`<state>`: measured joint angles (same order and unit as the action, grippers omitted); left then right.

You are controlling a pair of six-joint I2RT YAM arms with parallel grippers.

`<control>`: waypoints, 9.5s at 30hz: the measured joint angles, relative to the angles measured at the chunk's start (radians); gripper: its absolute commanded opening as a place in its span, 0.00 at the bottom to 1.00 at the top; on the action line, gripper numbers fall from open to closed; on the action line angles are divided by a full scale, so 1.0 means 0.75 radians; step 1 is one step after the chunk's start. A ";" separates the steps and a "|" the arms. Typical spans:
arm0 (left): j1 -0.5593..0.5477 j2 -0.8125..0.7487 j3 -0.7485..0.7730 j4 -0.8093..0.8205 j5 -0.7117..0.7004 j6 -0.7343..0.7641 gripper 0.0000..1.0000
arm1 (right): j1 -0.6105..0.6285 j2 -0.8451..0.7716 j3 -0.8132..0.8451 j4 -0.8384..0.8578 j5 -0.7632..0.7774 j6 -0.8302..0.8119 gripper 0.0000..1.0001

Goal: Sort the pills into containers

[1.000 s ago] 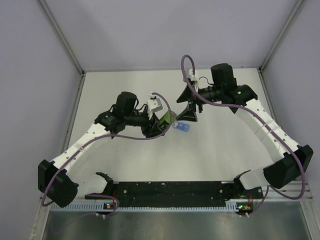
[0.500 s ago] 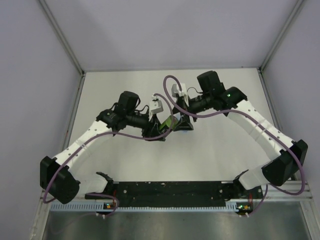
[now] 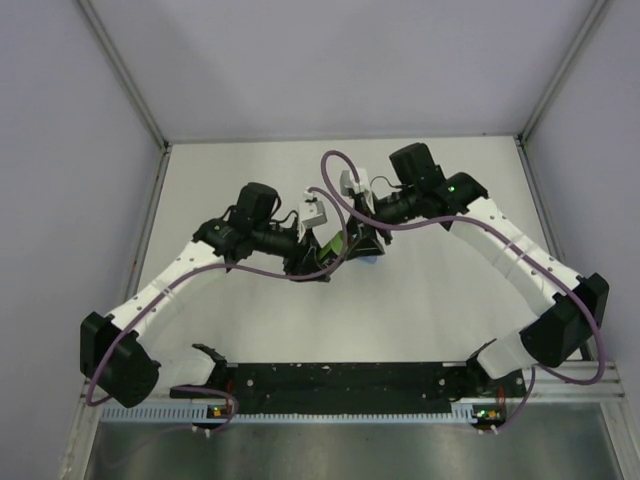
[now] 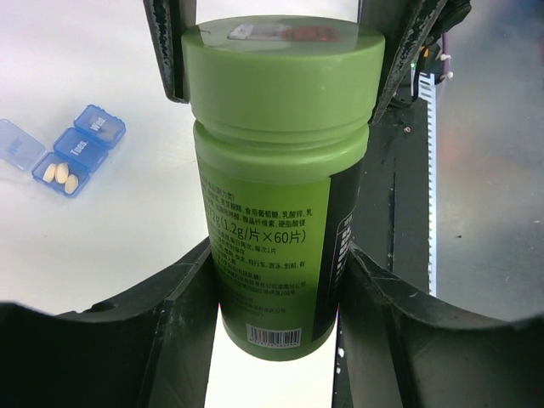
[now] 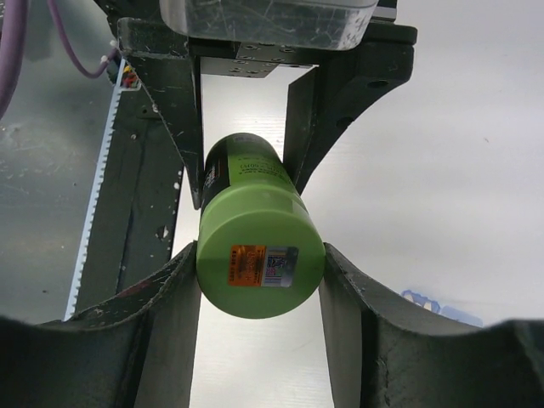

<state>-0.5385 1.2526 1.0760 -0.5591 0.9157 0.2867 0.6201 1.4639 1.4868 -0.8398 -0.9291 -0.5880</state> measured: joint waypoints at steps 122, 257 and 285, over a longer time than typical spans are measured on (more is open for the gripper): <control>-0.287 -0.085 -0.357 0.489 -1.536 0.178 0.00 | -0.113 0.776 0.287 0.245 -0.332 0.929 0.82; -0.043 -0.085 -0.079 -0.011 -0.253 0.060 0.00 | 0.042 0.012 -0.090 0.129 0.101 0.246 0.00; -0.224 -0.144 -0.334 0.416 -1.506 0.215 0.00 | -0.028 0.564 0.085 0.500 -0.179 1.004 0.89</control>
<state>-0.7067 1.1446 0.8253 -0.2470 -0.2138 0.4477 0.5991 1.8870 1.5509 -0.4648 -1.0630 0.1650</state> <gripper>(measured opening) 0.570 0.825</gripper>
